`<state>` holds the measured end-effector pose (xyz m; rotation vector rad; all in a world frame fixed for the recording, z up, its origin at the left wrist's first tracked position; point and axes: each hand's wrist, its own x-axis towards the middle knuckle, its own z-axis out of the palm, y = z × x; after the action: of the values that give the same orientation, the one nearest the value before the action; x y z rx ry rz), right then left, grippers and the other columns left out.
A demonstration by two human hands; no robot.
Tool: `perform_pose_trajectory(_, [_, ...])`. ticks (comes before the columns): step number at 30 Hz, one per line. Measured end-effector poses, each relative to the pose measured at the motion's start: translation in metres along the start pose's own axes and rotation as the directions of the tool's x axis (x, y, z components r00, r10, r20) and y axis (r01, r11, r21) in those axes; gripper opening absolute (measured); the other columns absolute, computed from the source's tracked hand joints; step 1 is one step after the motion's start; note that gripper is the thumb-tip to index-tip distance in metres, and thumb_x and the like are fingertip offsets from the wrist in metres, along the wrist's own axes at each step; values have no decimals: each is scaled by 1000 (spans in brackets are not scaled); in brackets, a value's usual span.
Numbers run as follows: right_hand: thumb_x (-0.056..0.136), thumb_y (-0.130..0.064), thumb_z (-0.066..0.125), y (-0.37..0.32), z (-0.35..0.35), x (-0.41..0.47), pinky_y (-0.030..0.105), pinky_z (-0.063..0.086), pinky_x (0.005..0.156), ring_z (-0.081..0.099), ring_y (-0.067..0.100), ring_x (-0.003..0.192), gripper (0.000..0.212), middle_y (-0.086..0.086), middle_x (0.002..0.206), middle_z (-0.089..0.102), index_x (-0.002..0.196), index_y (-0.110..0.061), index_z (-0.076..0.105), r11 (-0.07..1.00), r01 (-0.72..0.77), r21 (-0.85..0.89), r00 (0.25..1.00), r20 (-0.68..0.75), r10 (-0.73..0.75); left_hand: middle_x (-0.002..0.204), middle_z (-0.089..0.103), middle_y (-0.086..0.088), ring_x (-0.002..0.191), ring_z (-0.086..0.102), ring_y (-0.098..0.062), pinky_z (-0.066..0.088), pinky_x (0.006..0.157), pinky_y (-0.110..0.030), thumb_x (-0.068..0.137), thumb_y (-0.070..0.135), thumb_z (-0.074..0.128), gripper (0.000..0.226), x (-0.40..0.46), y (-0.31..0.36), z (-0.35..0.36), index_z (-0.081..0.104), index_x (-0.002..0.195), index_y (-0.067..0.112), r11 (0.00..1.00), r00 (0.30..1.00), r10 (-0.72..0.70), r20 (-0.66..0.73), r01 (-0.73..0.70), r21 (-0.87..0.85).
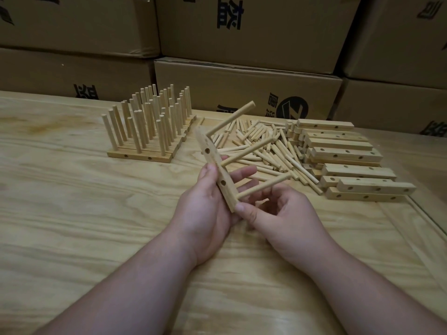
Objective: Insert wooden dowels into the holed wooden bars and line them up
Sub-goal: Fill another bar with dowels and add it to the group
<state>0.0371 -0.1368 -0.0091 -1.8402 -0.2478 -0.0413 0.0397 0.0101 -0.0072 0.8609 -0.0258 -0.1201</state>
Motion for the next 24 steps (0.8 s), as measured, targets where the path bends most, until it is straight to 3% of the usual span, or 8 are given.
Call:
perform_pose_trajectory(3, [73, -33, 83, 0, 2, -1, 35, 57, 70, 73, 14, 75, 20, -4, 84, 76, 90, -29, 74, 998, 62, 16, 997, 41, -63, 125, 72, -11, 120, 66, -30, 55, 96, -53, 109, 45, 24, 40, 1, -2, -1, 47, 137, 27, 999, 1000, 15, -12, -14, 43])
perform_pose_trajectory(7, [78, -20, 84, -4, 2, -1, 32, 56, 66, 73, 9, 74, 17, -7, 80, 77, 84, -34, 76, 999, 46, 16, 998, -44, -45, 132, 68, -9, 123, 64, -31, 54, 99, -53, 106, 44, 33, 37, 1, 0, 1, 56, 133, 34, 999, 1000, -31, -4, 31, 39])
perform_pose_trajectory(11, [76, -16, 85, -11, 4, 2, 47, 62, 74, 73, 23, 70, 11, 1, 72, 75, 72, -23, 76, 1000, 16, 26, 980, -197, -11, 137, 63, -10, 123, 63, -36, 51, 102, -55, 97, 47, 45, 49, -1, 1, 2, 50, 143, 30, 996, 998, -55, 21, 53, 77])
perform_pose_trajectory(15, [75, -20, 84, -28, 8, 12, 41, 62, 70, 73, 18, 72, 9, -1, 74, 76, 73, -18, 76, 998, 54, -30, 976, -211, -60, 134, 66, -15, 124, 63, -32, 44, 111, -55, 99, 47, 43, 54, -4, 2, 3, 52, 142, 16, 985, 996, -70, 60, 60, 161])
perform_pose_trajectory(20, [76, -24, 84, -53, 23, 49, 13, 53, 57, 69, 0, 69, 8, -15, 73, 73, 77, -28, 77, 973, 152, -174, 976, -131, -176, 130, 69, -13, 109, 67, -26, 48, 104, -46, 87, 61, 59, 63, -5, -1, -1, 55, 139, 25, 963, 991, -43, 123, 8, 270])
perform_pose_trajectory(24, [77, -24, 84, -62, 44, 79, 21, 57, 70, 70, 0, 75, 6, -14, 77, 74, 74, -22, 79, 932, 169, -321, 986, 52, -161, 108, 77, -3, 97, 73, -19, 54, 93, -38, 73, 63, 69, 72, -5, -8, -7, 56, 130, 22, 947, 986, -32, 164, -23, 321])
